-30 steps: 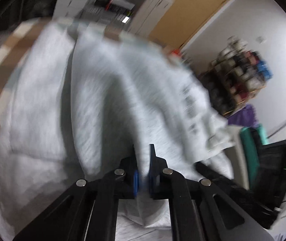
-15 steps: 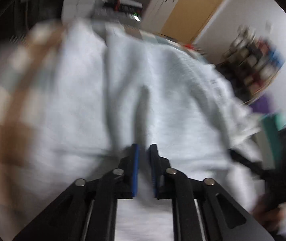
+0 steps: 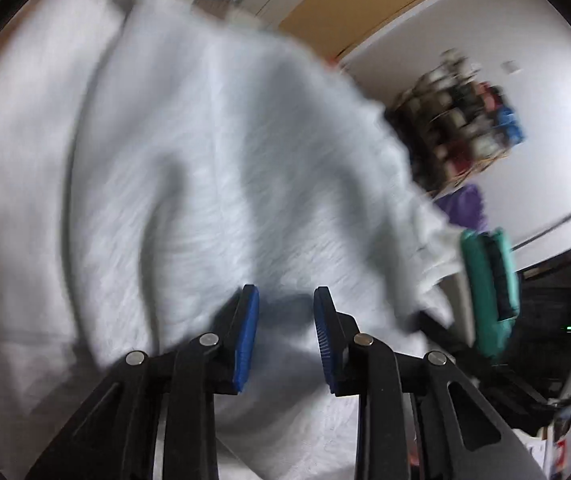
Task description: Fold large clothes
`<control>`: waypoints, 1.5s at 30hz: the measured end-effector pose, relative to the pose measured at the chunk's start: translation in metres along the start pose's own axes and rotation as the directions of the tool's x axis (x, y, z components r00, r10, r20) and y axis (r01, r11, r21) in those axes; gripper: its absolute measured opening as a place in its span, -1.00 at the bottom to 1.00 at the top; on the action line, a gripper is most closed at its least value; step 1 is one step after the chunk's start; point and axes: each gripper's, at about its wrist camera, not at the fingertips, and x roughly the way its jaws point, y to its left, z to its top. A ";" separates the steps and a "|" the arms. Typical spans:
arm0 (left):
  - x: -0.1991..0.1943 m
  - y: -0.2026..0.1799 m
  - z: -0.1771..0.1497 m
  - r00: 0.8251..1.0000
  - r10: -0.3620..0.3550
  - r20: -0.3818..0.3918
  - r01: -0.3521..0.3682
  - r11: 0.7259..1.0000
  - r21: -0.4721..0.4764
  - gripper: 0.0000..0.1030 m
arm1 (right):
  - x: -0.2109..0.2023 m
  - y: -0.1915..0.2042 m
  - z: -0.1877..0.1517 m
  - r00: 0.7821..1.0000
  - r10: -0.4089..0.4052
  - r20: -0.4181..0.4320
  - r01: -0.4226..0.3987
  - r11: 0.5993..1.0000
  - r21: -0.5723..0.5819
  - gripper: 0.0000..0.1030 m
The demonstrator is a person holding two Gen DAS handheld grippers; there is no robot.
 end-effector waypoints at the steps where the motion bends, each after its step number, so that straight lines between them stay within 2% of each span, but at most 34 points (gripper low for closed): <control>1: -0.001 -0.006 -0.002 1.000 0.026 0.013 -0.027 0.999 0.037 -0.62 | 0.001 0.000 0.000 1.000 -0.003 -0.006 0.003 1.000 -0.005 -0.31; 3: -0.002 -0.019 -0.004 0.997 0.073 0.006 -0.073 0.992 0.107 -0.62 | 0.002 0.001 0.000 1.000 -0.017 -0.011 0.016 1.000 -0.025 -0.30; 4: -0.003 -0.018 -0.004 0.998 0.063 0.006 -0.063 0.993 0.104 -0.62 | 0.004 0.003 0.000 1.000 -0.028 -0.013 0.027 0.999 -0.039 -0.30; 6: -0.009 -0.008 0.000 1.000 0.010 0.007 -0.010 1.000 0.023 -0.62 | 0.005 0.007 -0.001 0.999 -0.048 -0.010 0.047 0.997 -0.060 -0.30; 8: -0.021 -0.003 -0.001 1.000 0.001 0.014 0.000 0.999 -0.053 -0.62 | 0.003 0.014 -0.003 0.998 -0.064 0.007 0.064 0.994 -0.091 -0.30; 10: -0.040 -0.010 -0.008 0.998 -0.002 0.069 0.003 1.000 -0.020 -0.55 | -0.003 0.023 -0.003 0.995 -0.088 0.044 0.093 0.986 -0.137 -0.30; 12: -0.046 -0.017 -0.013 0.993 0.041 0.109 -0.046 0.998 0.046 -0.16 | -0.009 0.033 0.002 0.989 -0.112 0.096 0.129 0.974 -0.189 -0.14; 13: -0.045 -0.017 -0.016 0.993 0.043 0.107 -0.051 0.997 0.066 -0.11 | -0.011 0.038 0.007 0.984 -0.124 0.126 0.148 0.967 -0.206 -0.02; 15: -0.043 -0.010 -0.015 0.995 0.041 0.087 -0.046 0.997 0.065 -0.11 | -0.008 0.049 0.025 0.979 -0.140 0.146 0.170 0.960 -0.221 0.00; 17: -0.048 -0.003 -0.015 0.996 0.032 0.083 -0.037 0.997 0.062 -0.11 | 0.003 0.063 0.050 0.980 -0.149 0.129 0.176 0.959 -0.225 0.00; 19: -0.047 -0.002 -0.014 0.996 0.040 0.077 -0.045 0.997 0.067 -0.11 | 0.024 0.079 0.071 0.981 -0.181 0.070 0.193 0.944 -0.267 -0.02; 21: -0.048 -0.002 -0.013 0.994 0.075 0.074 -0.082 0.993 0.086 -0.11 | 0.057 0.094 0.086 0.964 -0.265 0.010 0.253 0.908 -0.334 -0.12; 23: -0.043 0.004 -0.013 0.995 0.081 0.054 -0.085 0.993 0.085 -0.11 | 0.095 0.095 0.088 0.928 -0.363 -0.080 0.311 0.875 -0.371 -0.49; 25: -0.038 0.009 -0.013 0.996 0.078 0.045 -0.081 0.994 0.073 -0.11 | 0.129 0.086 0.076 0.892 -0.413 -0.184 0.323 0.867 -0.379 -0.50; 28: -0.037 0.006 -0.010 0.997 0.064 0.039 -0.066 0.996 0.066 -0.11 | 0.133 0.095 0.062 0.879 -0.458 -0.129 0.349 0.805 -0.481 -0.51; 30: -0.040 0.004 -0.011 0.996 0.082 0.031 -0.085 0.992 0.095 -0.11 | 0.117 0.091 0.066 0.899 -0.404 -0.171 0.297 0.848 -0.439 -0.51; 32: -0.043 0.004 -0.015 0.995 0.100 0.028 -0.103 0.987 0.126 -0.11 | 0.079 0.082 0.074 0.944 -0.290 -0.156 0.226 0.916 -0.331 -0.51; 34: -0.043 0.004 -0.017 0.993 0.113 0.027 -0.116 0.984 0.135 -0.11 | 0.046 0.077 0.070 0.969 -0.187 -0.159 0.140 0.954 -0.265 -0.51; 36: -0.041 0.002 -0.016 0.992 0.119 0.033 -0.123 0.985 0.122 -0.11 | 0.024 0.078 0.050 0.968 -0.172 -0.182 0.114 0.949 -0.295 -0.51; 38: -0.038 0.001 -0.016 0.991 0.127 0.038 -0.131 0.985 0.109 -0.10 | 0.021 0.083 0.027 0.959 -0.182 -0.215 0.100 0.934 -0.343 -0.50; 40: -0.034 0.000 -0.017 0.990 0.135 0.045 -0.139 0.985 0.105 -0.09 | 0.028 0.079 0.002 0.948 -0.203 -0.245 0.108 0.930 -0.352 -0.51; 42: -0.033 -0.001 -0.019 0.988 0.144 0.055 -0.150 0.983 0.109 -0.09 | 0.047 0.063 -0.021 0.923 -0.221 -0.315 0.113 0.938 -0.327 -0.49; 43: -0.033 -0.001 -0.021 0.987 0.151 0.061 -0.157 0.981 0.114 -0.09 | 0.053 0.058 -0.029 0.926 -0.224 -0.303 0.122 0.939 -0.321 -0.58; 44: -0.032 -0.003 -0.022 0.985 0.158 0.063 -0.164 0.979 0.118 -0.09 | 0.049 0.060 -0.035 0.947 -0.227 -0.228 0.137 0.927 -0.350 -0.57; 45: -0.033 -0.005 -0.023 0.984 0.166 0.070 -0.174 0.976 0.129 -0.08 | 0.051 0.064 -0.038 0.945 -0.245 -0.217 0.147 0.910 -0.387 -0.58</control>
